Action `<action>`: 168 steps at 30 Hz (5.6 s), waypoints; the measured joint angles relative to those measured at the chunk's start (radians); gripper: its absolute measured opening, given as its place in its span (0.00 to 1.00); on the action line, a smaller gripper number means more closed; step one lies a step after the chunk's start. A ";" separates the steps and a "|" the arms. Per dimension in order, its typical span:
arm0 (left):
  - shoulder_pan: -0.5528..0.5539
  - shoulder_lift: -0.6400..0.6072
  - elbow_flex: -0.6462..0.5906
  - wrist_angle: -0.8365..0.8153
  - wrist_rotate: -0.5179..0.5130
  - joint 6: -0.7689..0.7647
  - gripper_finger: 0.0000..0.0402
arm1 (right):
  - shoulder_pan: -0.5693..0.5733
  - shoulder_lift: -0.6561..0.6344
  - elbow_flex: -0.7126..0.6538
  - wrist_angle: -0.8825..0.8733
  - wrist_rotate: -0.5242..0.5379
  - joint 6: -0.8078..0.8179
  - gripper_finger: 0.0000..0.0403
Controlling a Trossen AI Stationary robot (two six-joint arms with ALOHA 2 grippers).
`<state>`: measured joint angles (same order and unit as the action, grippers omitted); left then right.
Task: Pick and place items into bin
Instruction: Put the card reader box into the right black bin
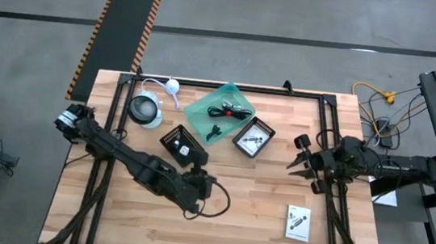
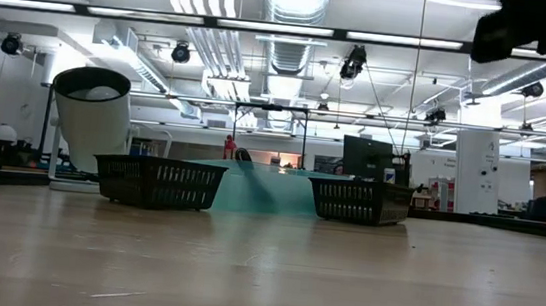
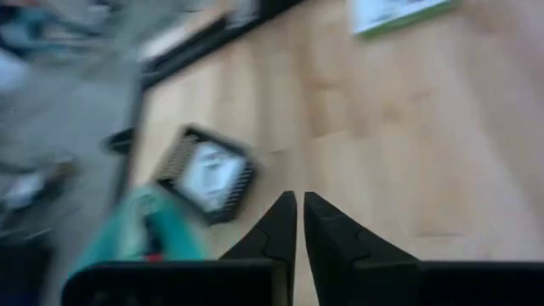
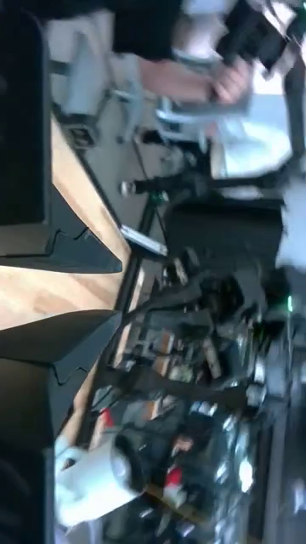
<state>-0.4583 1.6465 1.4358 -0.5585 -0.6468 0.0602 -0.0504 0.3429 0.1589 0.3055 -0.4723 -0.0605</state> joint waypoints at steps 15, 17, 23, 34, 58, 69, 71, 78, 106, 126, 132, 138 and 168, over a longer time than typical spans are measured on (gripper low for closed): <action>0.007 -0.205 -0.175 0.015 -0.264 -0.014 0.04 | 0.073 0.209 0.212 -0.292 0.277 0.249 0.17; 0.014 -0.275 -0.245 0.059 -0.257 -0.028 0.04 | 0.099 0.259 0.257 -0.354 0.352 0.273 0.17; 0.020 -0.480 -0.505 0.334 -0.130 -0.027 0.04 | 0.171 0.395 0.401 -0.643 0.506 0.353 0.17; 0.019 -0.605 -0.783 0.609 -0.101 -0.027 0.04 | 0.390 0.561 0.535 -1.011 0.499 0.165 0.17; 0.019 -0.569 -0.771 0.634 -0.094 -0.029 0.04 | 0.697 1.008 0.536 -1.011 0.492 0.112 0.46; 0.019 -0.552 -0.773 0.633 -0.091 -0.031 0.04 | 0.701 1.084 0.536 -1.006 0.472 0.105 0.44; 0.019 -0.552 -0.773 0.634 -0.091 -0.031 0.04 | 0.701 1.075 0.536 -1.007 0.471 0.104 0.43; 0.019 -0.552 -0.773 0.633 -0.091 -0.036 0.04 | 0.717 1.032 0.552 -0.992 0.461 0.067 0.41; 0.020 -0.553 -0.788 0.634 -0.090 -0.058 0.04 | 0.778 1.129 0.544 -0.916 0.472 -0.178 0.30; 0.019 -0.553 -0.788 0.630 -0.090 -0.083 0.04 | 0.776 1.143 0.583 -0.941 0.489 -0.163 0.03; 0.019 -0.553 -0.788 0.630 -0.090 -0.082 0.04 | 0.764 1.140 0.583 -1.003 0.687 -0.270 0.02; 0.020 -0.553 -0.788 0.630 -0.090 -0.082 0.04 | 0.703 1.137 0.585 -1.009 0.918 -0.434 0.02; 0.019 -0.553 -0.788 0.630 -0.090 -0.080 0.04 | 0.002 0.908 0.703 -0.755 0.777 -1.010 0.02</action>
<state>-0.4389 1.0935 0.6473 0.0715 -0.7368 -0.0200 -0.0487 1.2508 0.8619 -0.4497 0.3051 -1.0709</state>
